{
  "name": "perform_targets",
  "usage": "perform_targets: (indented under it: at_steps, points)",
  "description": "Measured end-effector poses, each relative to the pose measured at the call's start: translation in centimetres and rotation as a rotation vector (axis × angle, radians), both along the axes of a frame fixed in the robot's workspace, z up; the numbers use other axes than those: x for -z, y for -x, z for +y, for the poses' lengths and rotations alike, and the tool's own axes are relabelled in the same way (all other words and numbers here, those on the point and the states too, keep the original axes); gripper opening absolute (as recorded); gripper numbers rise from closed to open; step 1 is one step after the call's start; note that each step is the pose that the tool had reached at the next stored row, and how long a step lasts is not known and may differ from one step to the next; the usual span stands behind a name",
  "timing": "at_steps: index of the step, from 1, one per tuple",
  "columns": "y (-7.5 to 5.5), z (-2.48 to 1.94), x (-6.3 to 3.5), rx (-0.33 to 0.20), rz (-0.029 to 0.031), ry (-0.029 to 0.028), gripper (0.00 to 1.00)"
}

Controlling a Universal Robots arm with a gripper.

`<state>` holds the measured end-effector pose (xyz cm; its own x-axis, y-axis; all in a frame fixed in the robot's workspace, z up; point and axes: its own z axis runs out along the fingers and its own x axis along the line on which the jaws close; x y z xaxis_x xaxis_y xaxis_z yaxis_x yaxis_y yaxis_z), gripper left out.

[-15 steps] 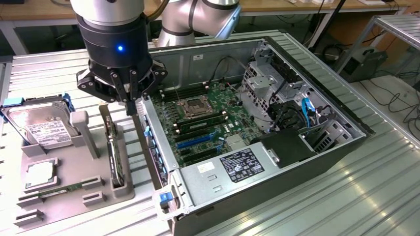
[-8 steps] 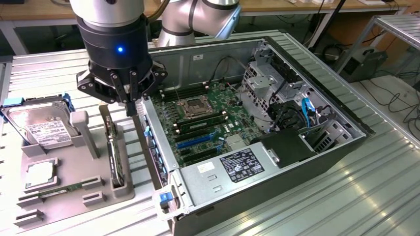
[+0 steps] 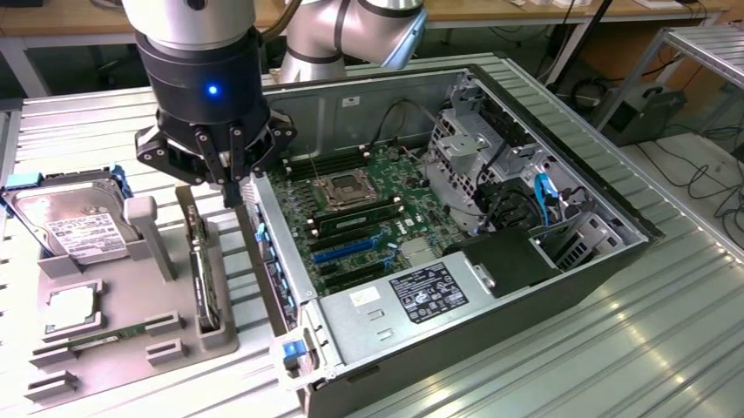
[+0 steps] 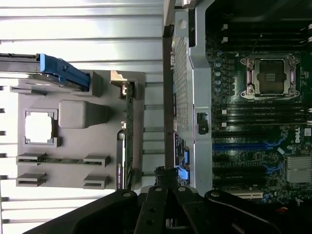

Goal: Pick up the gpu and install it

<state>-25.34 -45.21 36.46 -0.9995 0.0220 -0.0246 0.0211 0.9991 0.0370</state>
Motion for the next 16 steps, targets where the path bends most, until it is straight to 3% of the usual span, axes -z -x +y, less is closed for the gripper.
perform_targets:
  at_steps: [16]
  points:
    - [0.11,-0.26,0.13,0.000,-0.0001,0.0000,0.11]
